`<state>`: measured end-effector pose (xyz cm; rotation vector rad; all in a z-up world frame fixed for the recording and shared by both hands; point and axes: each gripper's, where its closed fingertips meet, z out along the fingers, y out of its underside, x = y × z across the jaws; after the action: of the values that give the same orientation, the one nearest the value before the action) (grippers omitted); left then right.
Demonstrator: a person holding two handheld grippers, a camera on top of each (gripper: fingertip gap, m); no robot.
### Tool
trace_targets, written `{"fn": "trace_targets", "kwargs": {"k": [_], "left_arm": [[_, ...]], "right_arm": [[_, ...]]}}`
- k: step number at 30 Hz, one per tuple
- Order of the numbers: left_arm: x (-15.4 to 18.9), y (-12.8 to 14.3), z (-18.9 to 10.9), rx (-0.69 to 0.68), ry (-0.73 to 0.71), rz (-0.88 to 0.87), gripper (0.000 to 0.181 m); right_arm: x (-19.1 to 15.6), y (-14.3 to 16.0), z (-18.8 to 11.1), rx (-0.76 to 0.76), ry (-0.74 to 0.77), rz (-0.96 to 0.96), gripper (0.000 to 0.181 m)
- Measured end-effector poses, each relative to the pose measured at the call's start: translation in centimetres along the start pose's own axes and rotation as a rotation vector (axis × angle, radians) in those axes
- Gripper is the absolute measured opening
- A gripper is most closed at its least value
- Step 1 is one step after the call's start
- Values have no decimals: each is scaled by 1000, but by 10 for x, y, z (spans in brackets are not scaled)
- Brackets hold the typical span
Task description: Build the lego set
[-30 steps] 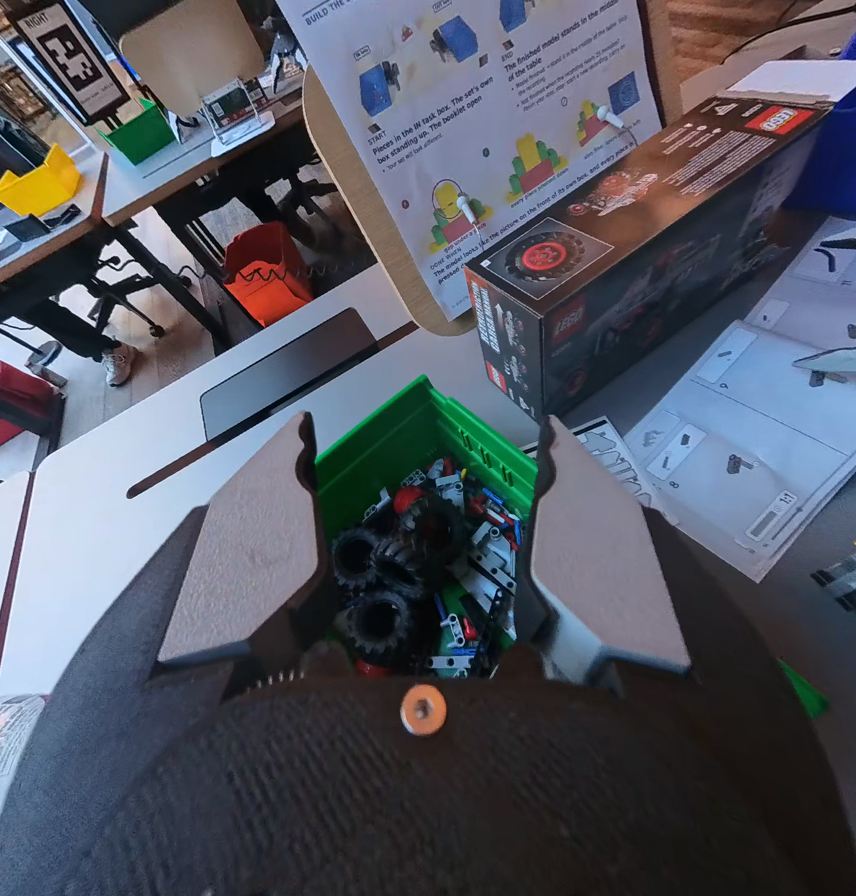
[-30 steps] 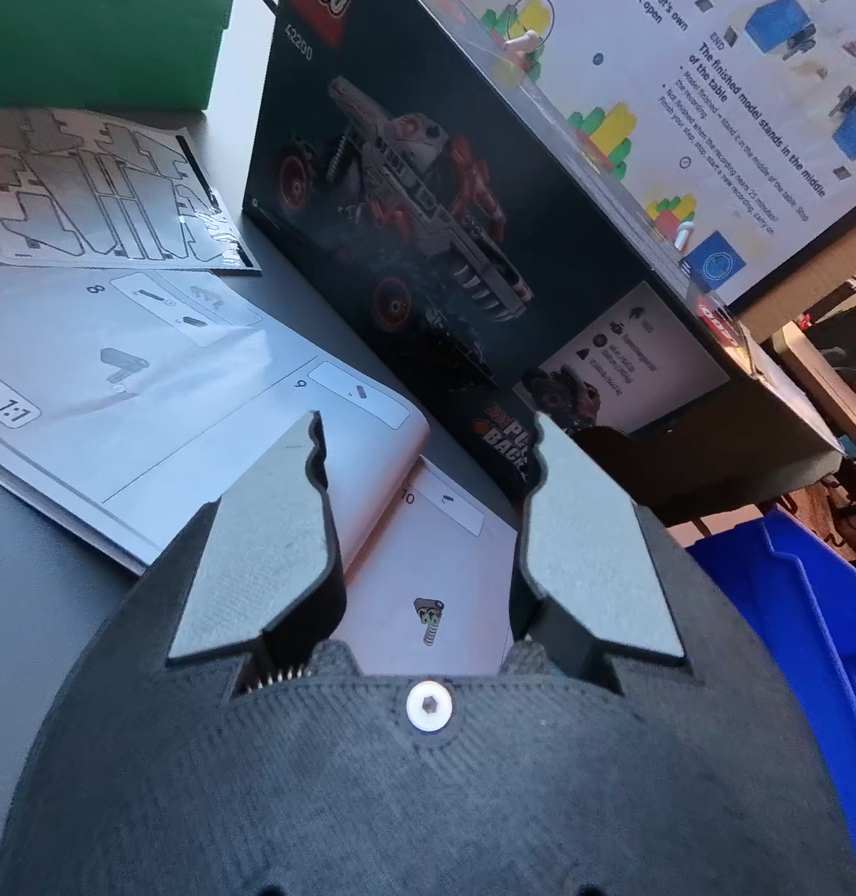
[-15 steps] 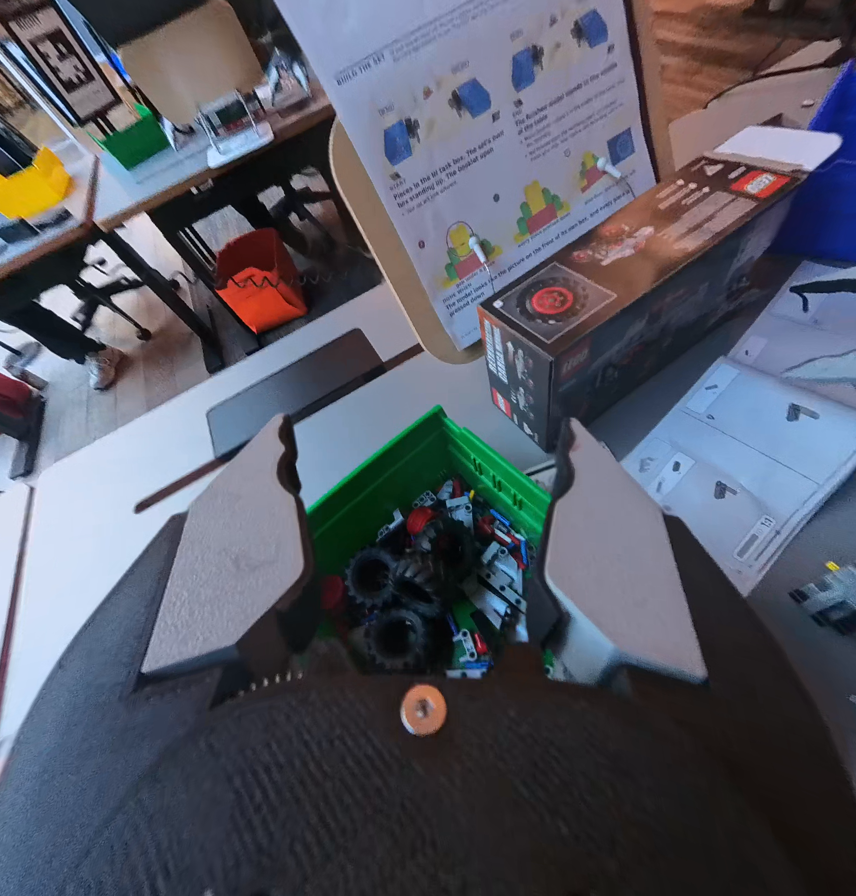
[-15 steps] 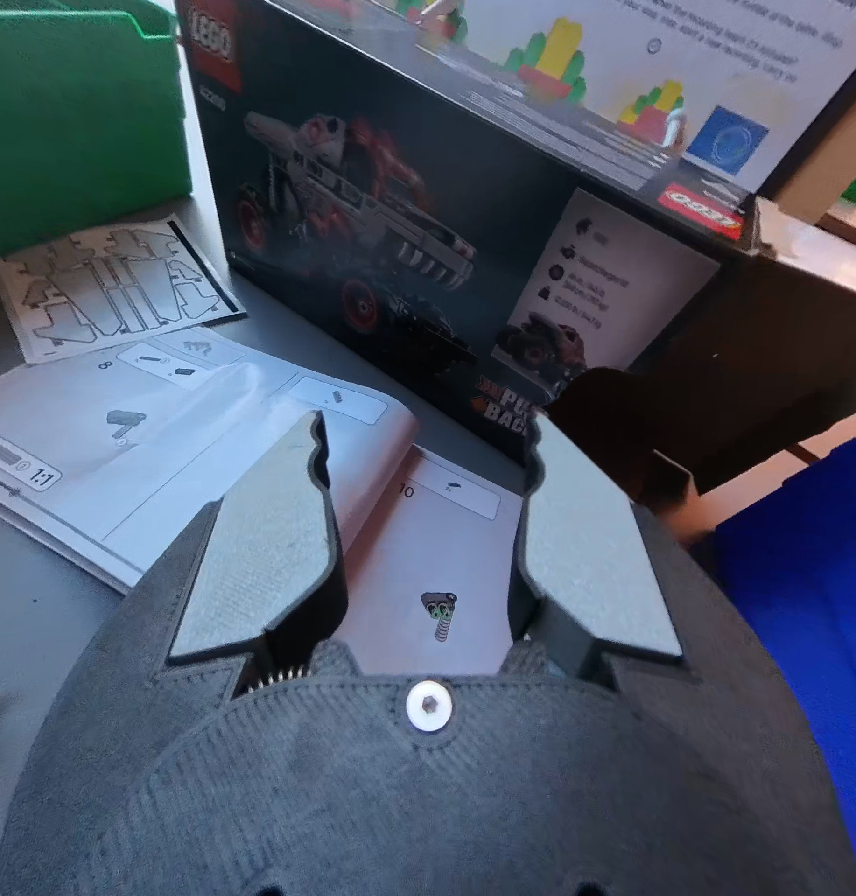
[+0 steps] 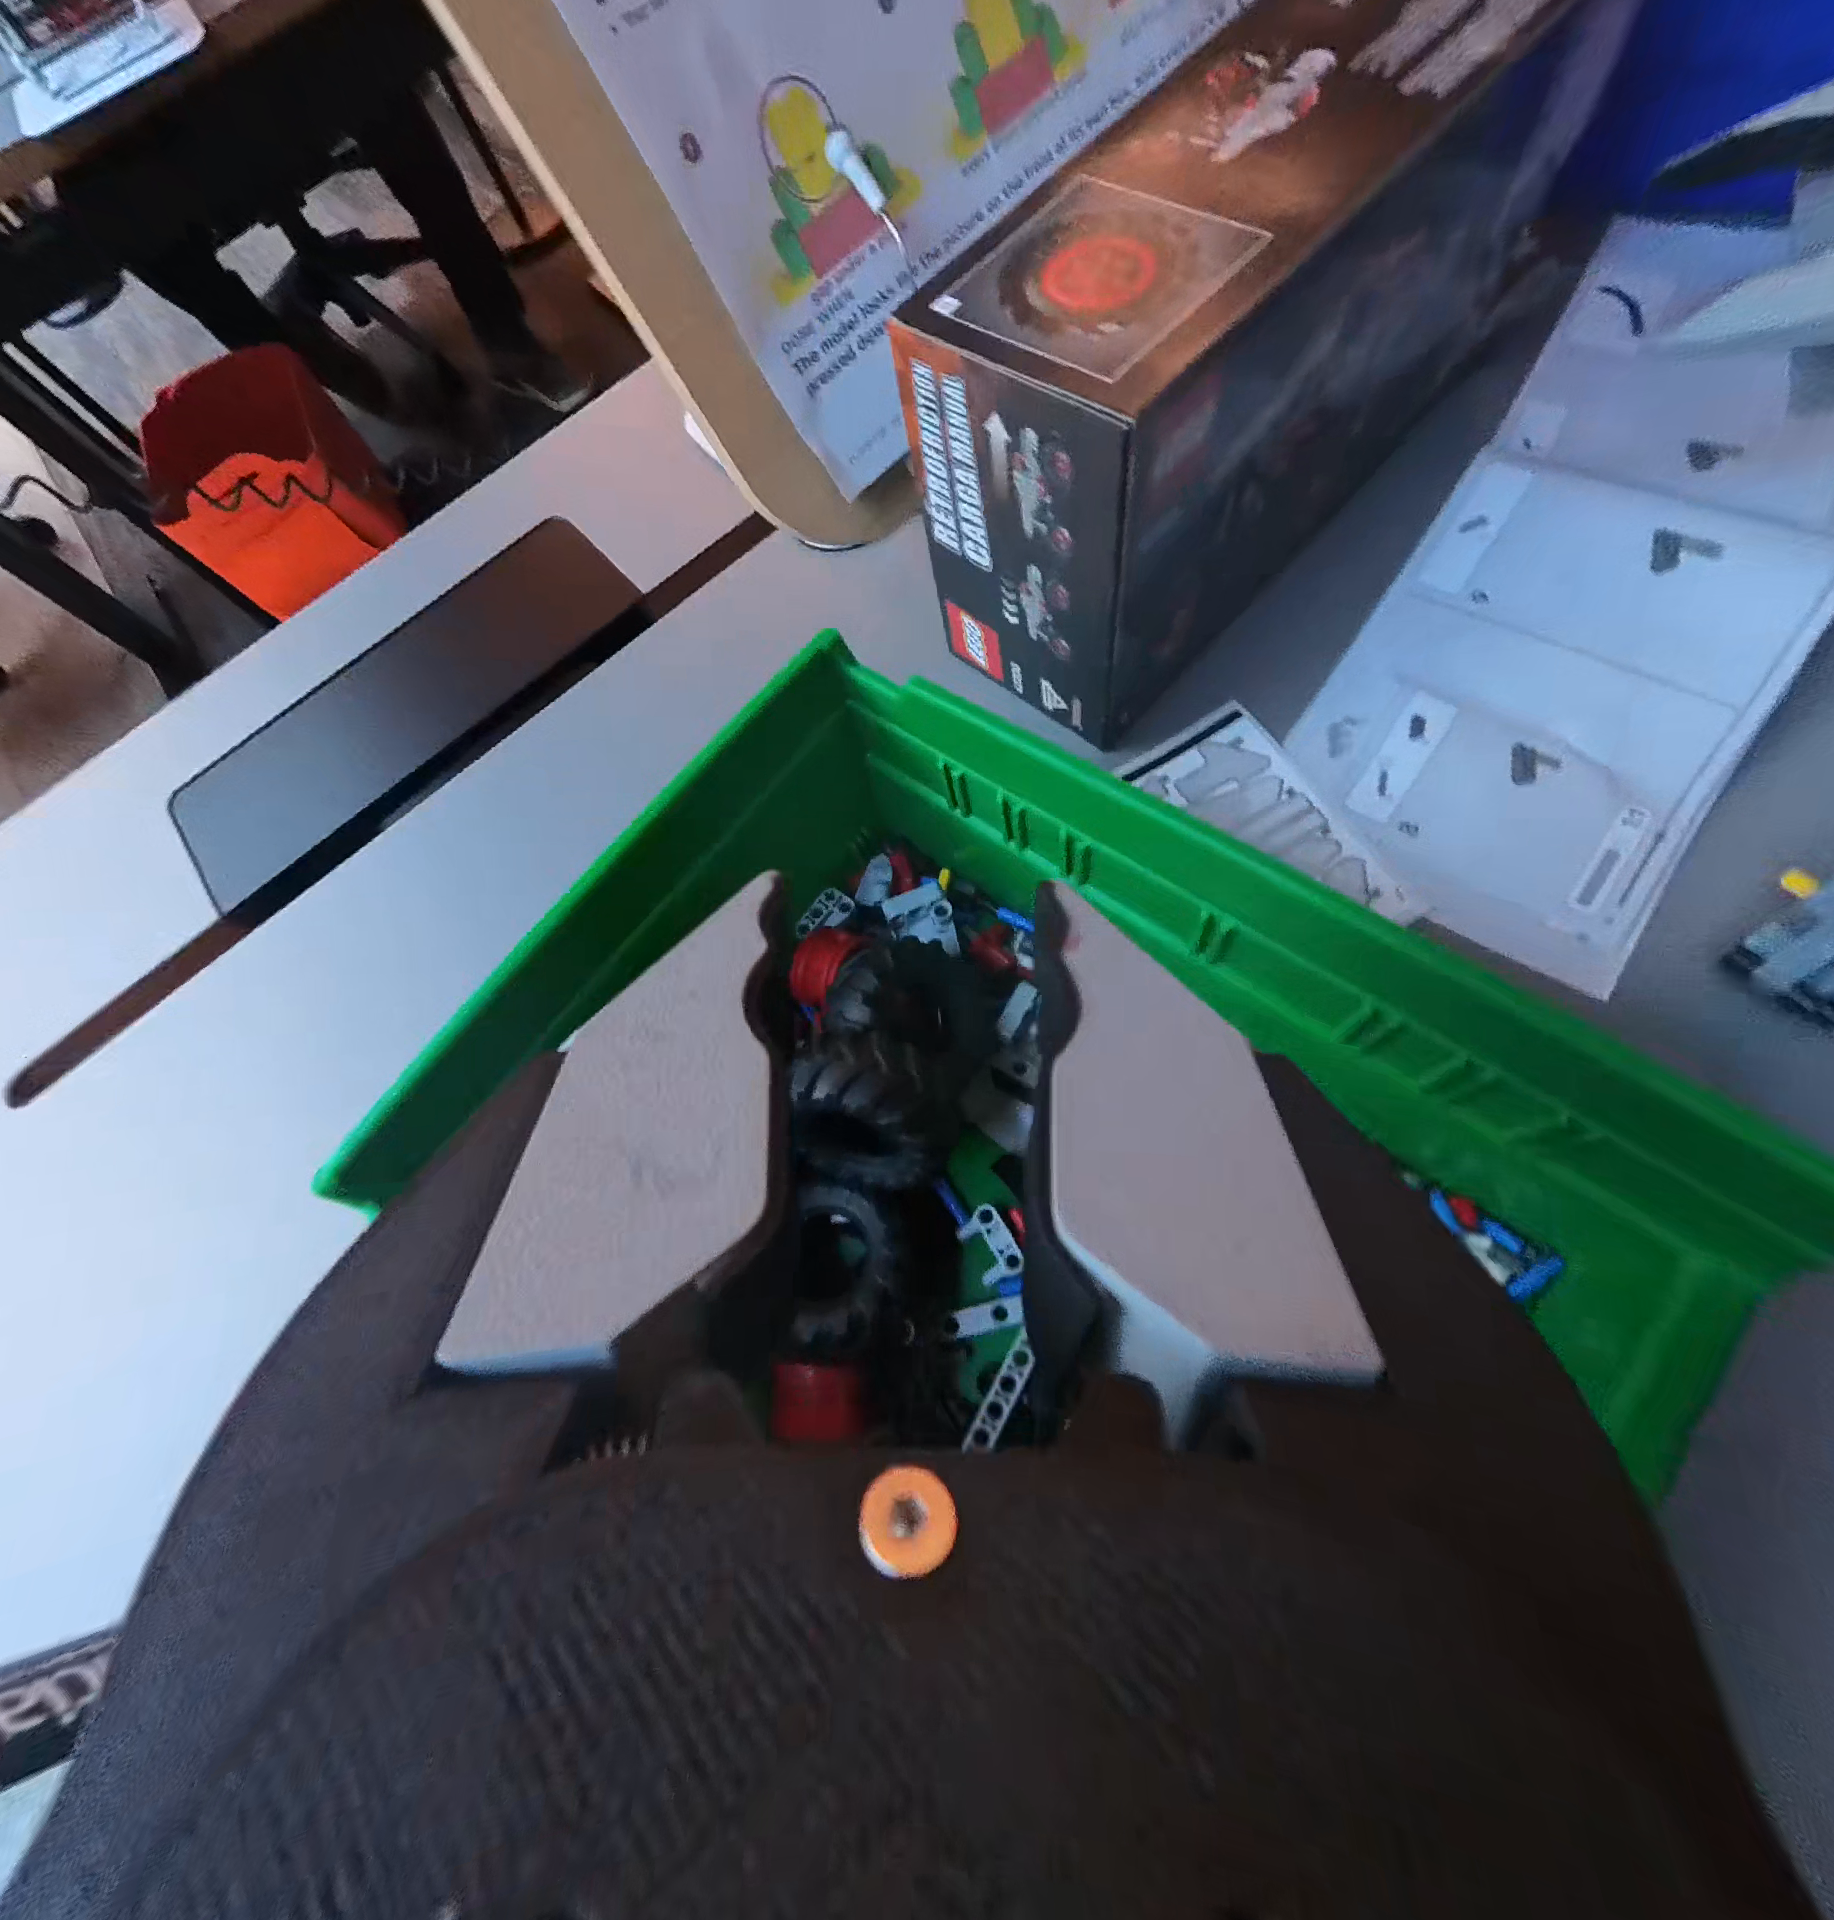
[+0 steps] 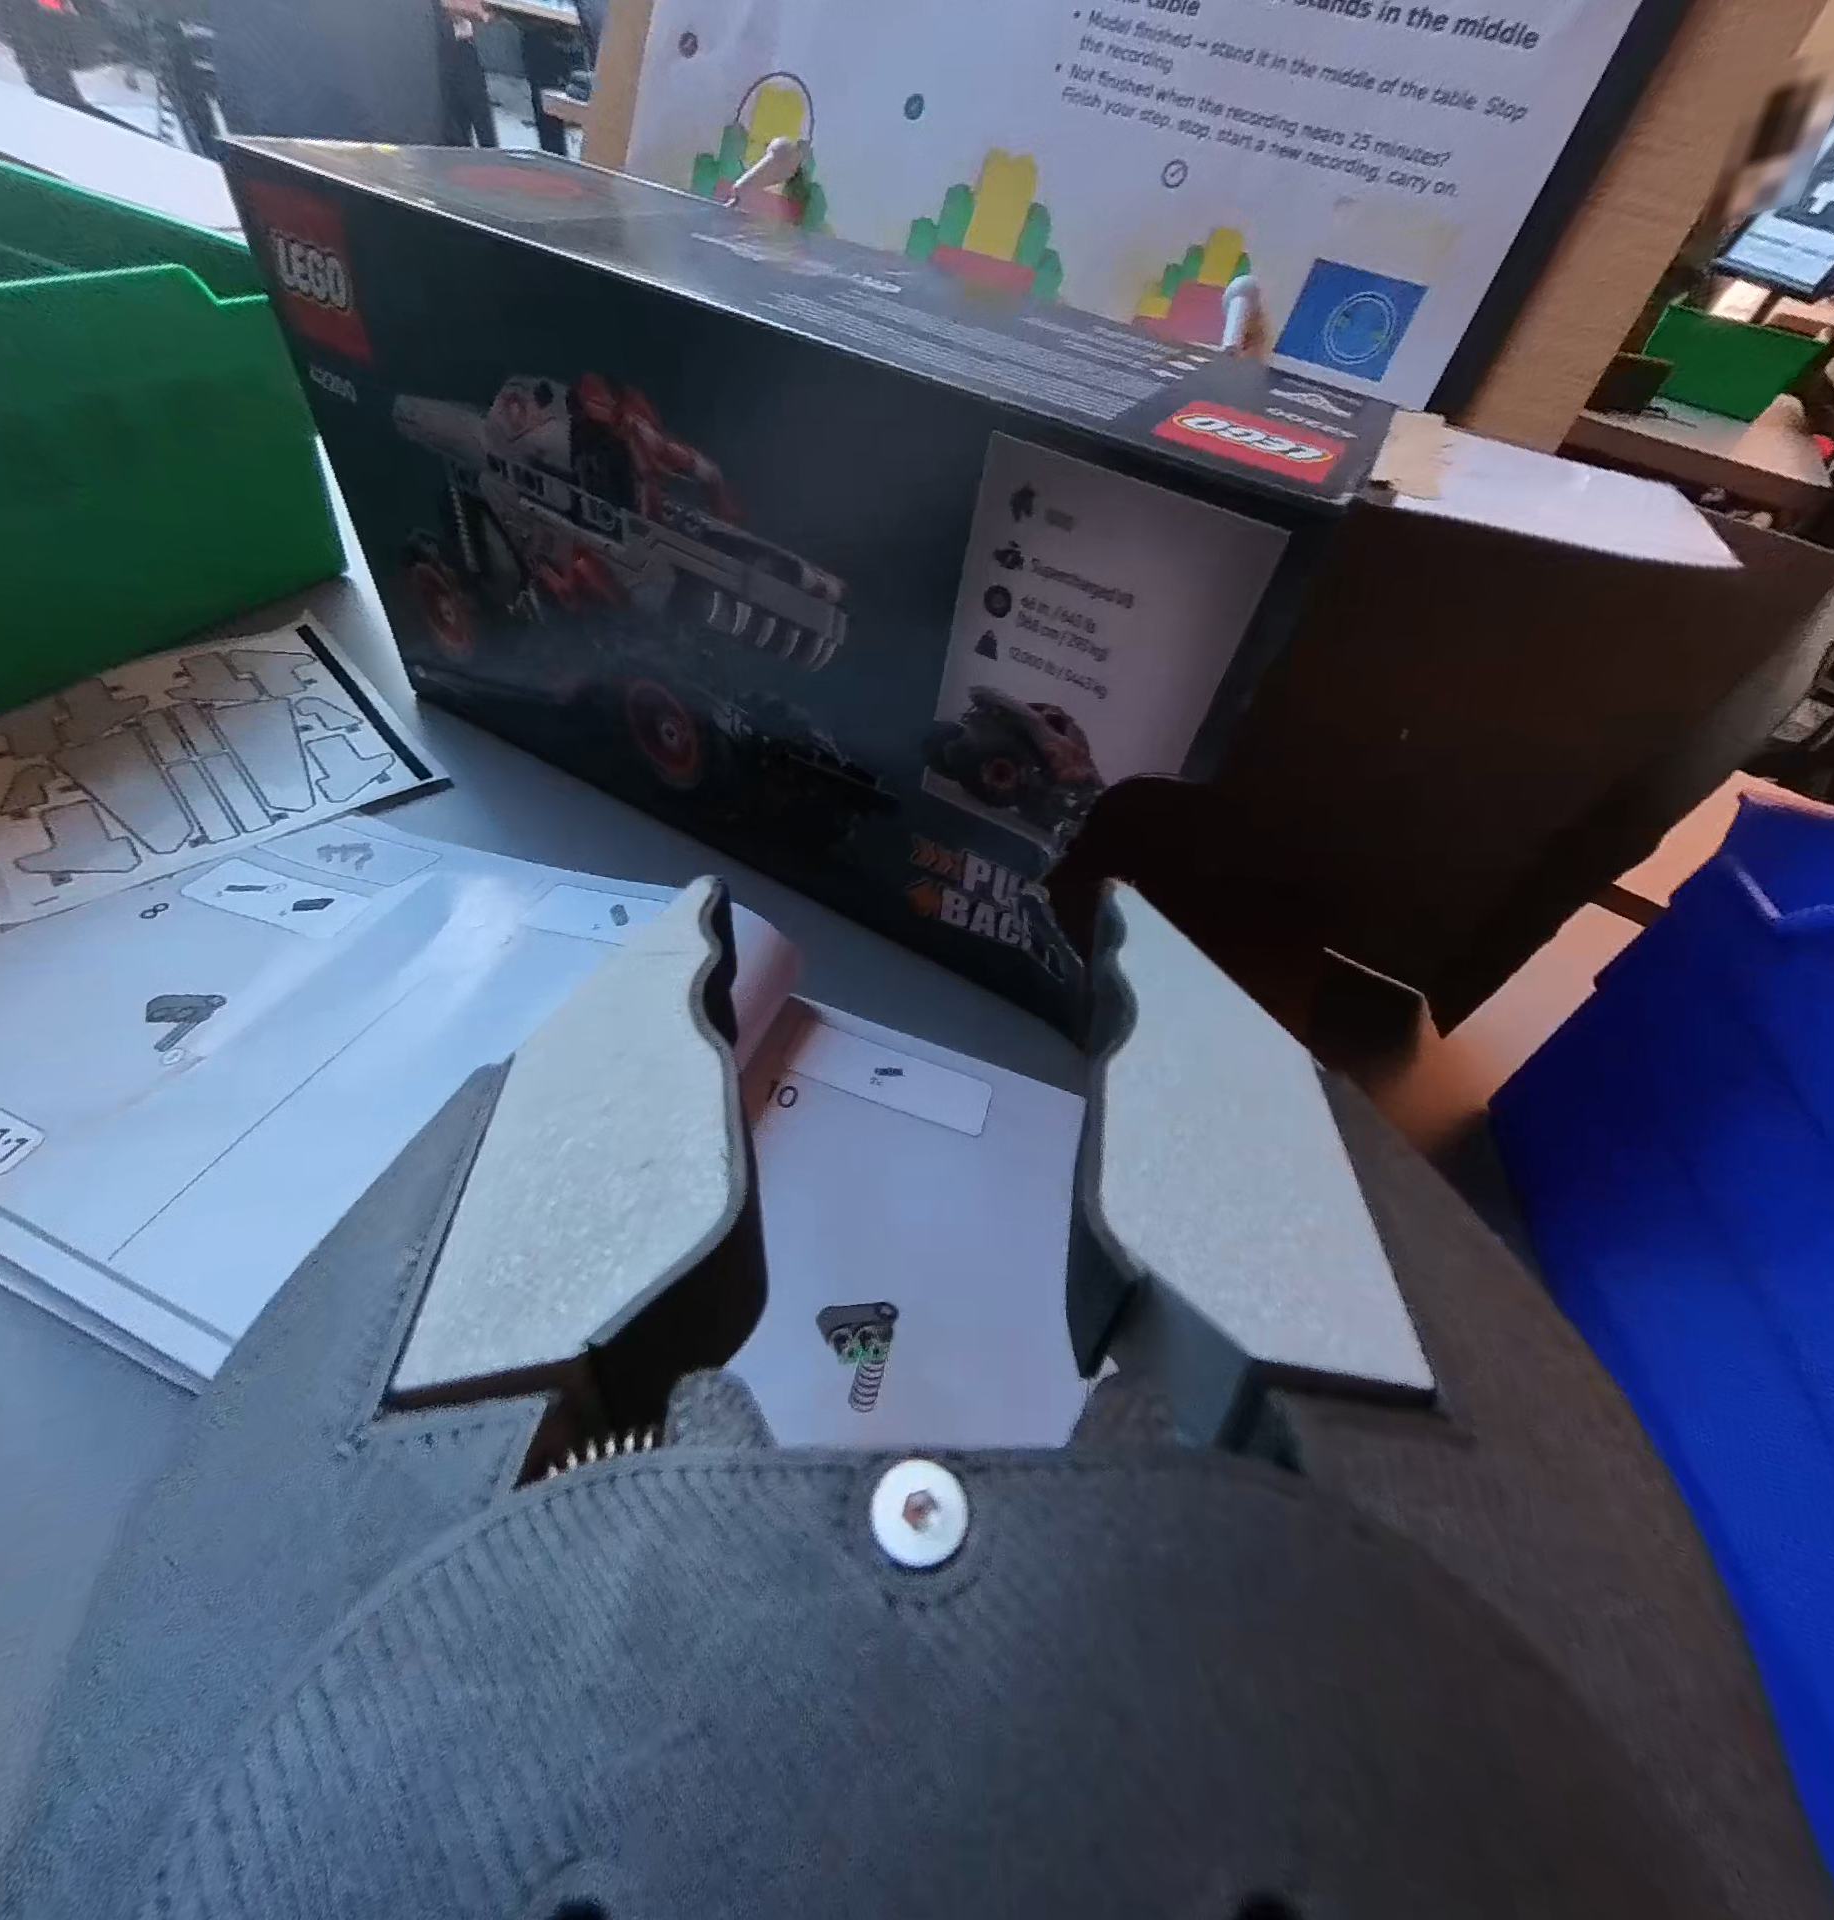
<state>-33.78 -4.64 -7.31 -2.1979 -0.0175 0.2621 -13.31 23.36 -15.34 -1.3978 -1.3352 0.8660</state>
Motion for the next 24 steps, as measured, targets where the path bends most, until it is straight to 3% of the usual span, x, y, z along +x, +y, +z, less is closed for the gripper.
{"fn": "trace_targets", "kwargs": {"k": [3, 7, 11, 15, 24], "left_arm": [[-5, 14, -14, -32, -39, 86, 45], [-56, 42, -36, -64, -194, 85, 24], [-68, 54, -21, 20, -62, -83, 27], [-90, 64, -12, 21, -168, -71, 30], [-62, 61, -4, 59, -72, -56, 26]], "right_arm": [[1, 3, 3, -9, -7, 12, 64], [3, 2, 4, -5, 17, -7, 57], [2, 1, 3, 1, 14, -12, 55], [3, 1, 4, 4, 10, 3, 53], [2, 3, 5, -6, -1, 0, 52]]}}
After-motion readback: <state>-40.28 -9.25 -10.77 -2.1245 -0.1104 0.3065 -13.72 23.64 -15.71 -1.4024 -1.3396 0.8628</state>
